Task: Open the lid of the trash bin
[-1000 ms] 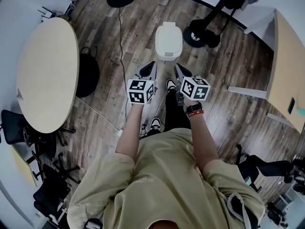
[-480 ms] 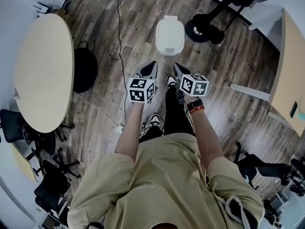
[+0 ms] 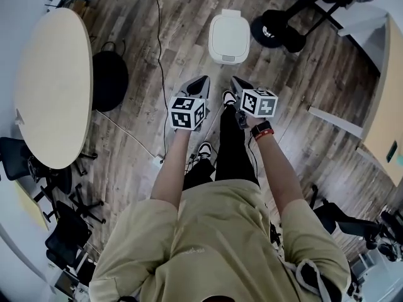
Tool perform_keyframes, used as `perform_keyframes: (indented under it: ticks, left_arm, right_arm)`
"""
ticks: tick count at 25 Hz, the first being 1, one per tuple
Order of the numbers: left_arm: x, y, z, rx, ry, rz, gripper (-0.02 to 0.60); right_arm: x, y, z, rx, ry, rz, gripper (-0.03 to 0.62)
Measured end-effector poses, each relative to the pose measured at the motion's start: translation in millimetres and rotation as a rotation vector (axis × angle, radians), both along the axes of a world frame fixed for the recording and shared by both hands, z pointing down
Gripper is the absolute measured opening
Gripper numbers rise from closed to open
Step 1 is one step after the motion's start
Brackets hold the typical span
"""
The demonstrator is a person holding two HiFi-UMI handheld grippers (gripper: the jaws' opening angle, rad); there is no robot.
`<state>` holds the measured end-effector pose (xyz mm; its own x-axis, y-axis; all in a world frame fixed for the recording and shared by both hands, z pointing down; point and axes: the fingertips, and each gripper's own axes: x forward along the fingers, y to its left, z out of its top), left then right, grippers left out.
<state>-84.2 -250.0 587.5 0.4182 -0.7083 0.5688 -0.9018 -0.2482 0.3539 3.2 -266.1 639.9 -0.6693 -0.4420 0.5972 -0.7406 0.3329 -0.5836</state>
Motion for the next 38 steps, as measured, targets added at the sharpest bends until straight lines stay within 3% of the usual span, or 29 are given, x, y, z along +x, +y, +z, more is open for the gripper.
perform_keyframes:
  ticks: [28,38]
  left_arm:
    - [9.2,-46.9,168.7,-0.166,0.063,0.022,0.025]
    - [-8.9,-69.1,211.9,-0.116,0.05,0.001,0.025]
  right_arm:
    - [-3.6,-65.2,167.9,-0.102,0.048,-0.072,0.015]
    - [-16.7,-83.4,219.7,-0.098,0.07,-0.103,0.015]
